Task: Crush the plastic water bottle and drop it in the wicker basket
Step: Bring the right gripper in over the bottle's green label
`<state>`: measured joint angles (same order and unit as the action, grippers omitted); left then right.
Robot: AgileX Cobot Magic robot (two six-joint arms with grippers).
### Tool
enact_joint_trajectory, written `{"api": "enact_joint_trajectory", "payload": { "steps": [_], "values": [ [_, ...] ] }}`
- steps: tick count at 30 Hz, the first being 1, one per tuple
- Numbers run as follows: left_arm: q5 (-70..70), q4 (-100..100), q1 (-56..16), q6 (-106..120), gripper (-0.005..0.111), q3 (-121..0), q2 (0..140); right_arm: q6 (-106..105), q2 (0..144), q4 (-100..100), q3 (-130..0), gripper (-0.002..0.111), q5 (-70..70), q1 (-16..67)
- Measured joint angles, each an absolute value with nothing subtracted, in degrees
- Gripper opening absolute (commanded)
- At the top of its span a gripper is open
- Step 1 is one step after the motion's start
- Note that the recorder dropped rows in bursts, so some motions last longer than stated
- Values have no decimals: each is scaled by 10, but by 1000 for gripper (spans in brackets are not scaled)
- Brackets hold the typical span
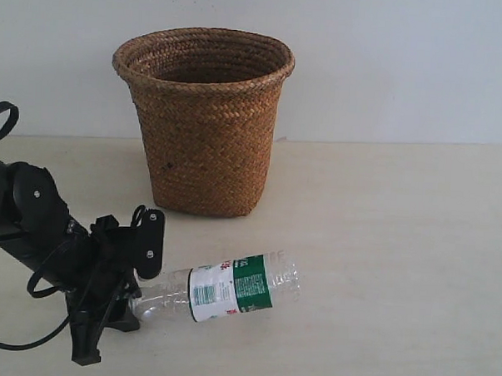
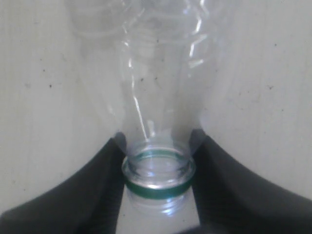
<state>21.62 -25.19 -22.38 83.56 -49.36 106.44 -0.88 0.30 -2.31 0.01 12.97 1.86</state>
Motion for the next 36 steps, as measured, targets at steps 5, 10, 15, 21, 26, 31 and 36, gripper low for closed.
{"api": "enact_joint_trajectory", "payload": {
  "steps": [5, 10, 15, 21, 26, 31, 36],
  "values": [
    [216, -251, -224, 836, 4, -494, 1064, 7, 3, 30, 0, 0, 8, 19],
    [216, -251, -224, 841, 4, -494, 1064, 207, 3, 181, 0, 0, -45, 19],
    [216, -251, -224, 845, 4, -494, 1064, 371, 3, 179, -5, 0, -47, 22],
    [216, -251, -224, 846, 4, -494, 1064, 366, 63, 24, -155, 0, 17, 108],
    [216, -251, -224, 847, 4, -494, 1064, 304, 243, 20, -251, 0, 91, 209],
    [216, -251, -224, 847, 4, -494, 1064, 285, 461, 18, -332, 0, 107, 321],
    [216, -251, -224, 847, 4, -494, 1064, 267, 672, 17, -431, 0, 124, 394]
  ]
}}
